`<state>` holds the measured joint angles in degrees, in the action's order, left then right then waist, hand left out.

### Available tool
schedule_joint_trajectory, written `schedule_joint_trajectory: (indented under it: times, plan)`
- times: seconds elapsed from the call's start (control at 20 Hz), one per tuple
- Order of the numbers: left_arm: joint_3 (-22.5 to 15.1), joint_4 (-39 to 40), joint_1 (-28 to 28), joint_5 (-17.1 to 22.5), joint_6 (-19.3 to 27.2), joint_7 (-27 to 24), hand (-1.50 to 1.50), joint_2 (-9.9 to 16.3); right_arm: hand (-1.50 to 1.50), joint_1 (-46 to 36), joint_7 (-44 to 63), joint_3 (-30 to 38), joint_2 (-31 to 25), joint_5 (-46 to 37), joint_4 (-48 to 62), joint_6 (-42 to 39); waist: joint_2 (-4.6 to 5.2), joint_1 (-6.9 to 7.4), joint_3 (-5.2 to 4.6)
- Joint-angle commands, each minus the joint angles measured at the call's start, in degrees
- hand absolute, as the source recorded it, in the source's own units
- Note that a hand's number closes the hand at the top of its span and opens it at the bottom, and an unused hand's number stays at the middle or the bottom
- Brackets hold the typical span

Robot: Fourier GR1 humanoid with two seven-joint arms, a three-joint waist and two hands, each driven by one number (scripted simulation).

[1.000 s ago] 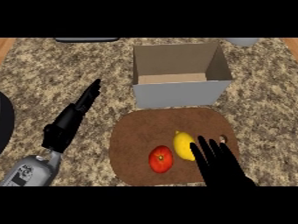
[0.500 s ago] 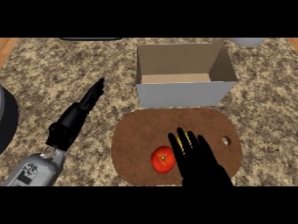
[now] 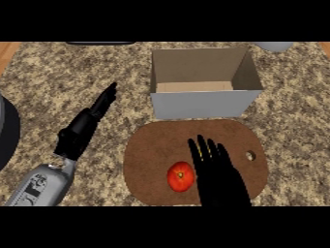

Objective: Pick the lemon from the cutting board and place it in the cardboard box

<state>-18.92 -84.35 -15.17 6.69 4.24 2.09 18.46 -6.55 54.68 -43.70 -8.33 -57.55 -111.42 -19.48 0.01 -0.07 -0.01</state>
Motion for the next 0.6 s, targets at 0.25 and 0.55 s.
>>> schedule_joint_trajectory:
  times: [0.25, 0.55]
  plan:
    - [3.72, -2.82, 5.86, -2.15, -5.26, -1.68, 0.00, -0.70, -1.50, -0.93, -3.86, 0.78, 4.35, -6.04, 7.89, 2.83, -0.05, 0.25, 0.01]
    - [4.87, -3.76, 6.78, -6.21, -4.86, -1.26, 0.00, -3.62, -1.50, 3.81, -8.12, 3.30, 0.69, -5.57, 6.43, 1.87, -0.05, 0.07, 0.01]
